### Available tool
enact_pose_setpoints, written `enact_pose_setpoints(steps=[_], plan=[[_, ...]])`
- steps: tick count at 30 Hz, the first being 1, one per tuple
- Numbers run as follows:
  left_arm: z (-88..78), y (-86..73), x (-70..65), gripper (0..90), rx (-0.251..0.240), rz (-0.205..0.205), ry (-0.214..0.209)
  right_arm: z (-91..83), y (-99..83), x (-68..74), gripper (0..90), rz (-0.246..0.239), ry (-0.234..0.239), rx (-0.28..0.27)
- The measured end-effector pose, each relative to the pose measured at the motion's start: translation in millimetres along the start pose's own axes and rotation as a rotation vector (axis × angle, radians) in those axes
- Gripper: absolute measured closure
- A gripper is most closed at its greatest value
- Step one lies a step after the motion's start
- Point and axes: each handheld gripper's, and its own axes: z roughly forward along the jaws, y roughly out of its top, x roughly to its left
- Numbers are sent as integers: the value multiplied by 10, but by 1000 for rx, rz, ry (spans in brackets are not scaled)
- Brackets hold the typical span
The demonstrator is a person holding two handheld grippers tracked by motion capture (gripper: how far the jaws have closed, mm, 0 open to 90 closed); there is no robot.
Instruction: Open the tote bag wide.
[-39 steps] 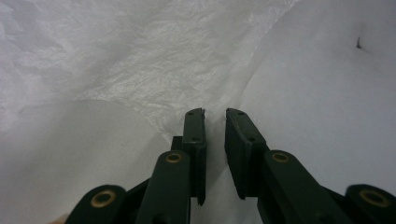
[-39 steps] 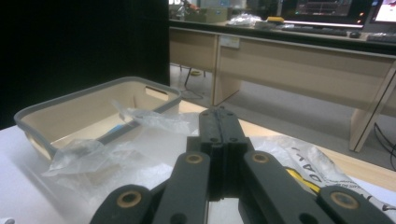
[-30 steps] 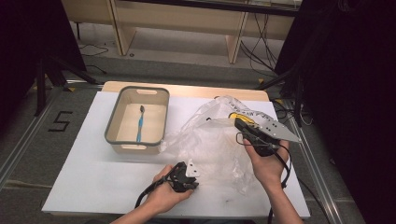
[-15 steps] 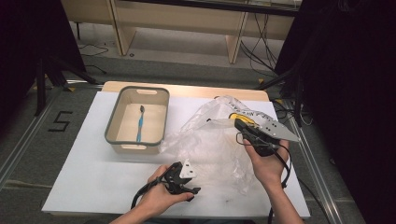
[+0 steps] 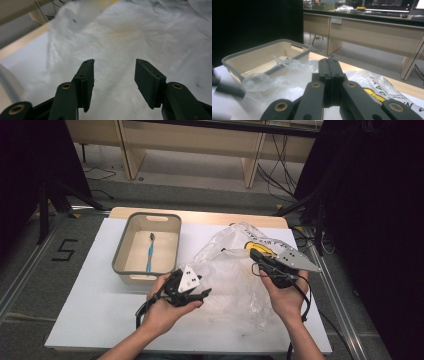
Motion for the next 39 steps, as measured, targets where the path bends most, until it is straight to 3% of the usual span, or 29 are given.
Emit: enact_pose_setpoints(steps=[4, 6, 11, 13, 14, 15, 20, 25, 26, 29, 31, 32, 36, 39], plan=[[146, 175, 125, 443, -8, 19, 62, 8, -15, 9, 900, -1, 5, 6], [275, 230, 152, 391, 13, 29, 81, 1, -10, 6, 900, 1, 6, 5], [558, 344, 169, 402, 40, 81, 82, -14, -6, -4, 900, 3, 9, 0], [652, 367, 181, 505, 50, 92, 92, -20, -7, -7, 900, 6, 13, 3], [681, 377, 190, 505, 50, 102, 98, -20, -7, -7, 900, 6, 13, 3], [700, 385, 195, 631, 52, 116, 105, -22, -9, -8, 900, 4, 16, 5], [676, 438, 227, 866, 20, 114, 138, -18, -27, -17, 900, 1, 29, 25], [580, 508, 286, 890, -37, 76, 162, 3, -55, -10, 900, -7, 60, 83], [568, 521, 290, 891, -46, 73, 165, 21, -62, 1, 771, -16, 67, 100], [540, 557, 289, 891, -70, 87, 172, 47, -51, 20, 639, -36, 71, 111], [526, 572, 284, 892, -83, 93, 175, 92, -23, 66, 531, -82, 82, 115], [521, 576, 282, 892, -87, 90, 174, 115, -15, 82, 405, -92, 85, 119], [519, 579, 286, 892, -91, 97, 172, 196, -24, 129, 297, -129, 96, 149], [514, 582, 291, 892, -102, 95, 173, 272, -69, 206, 208, -166, 131, 196]])
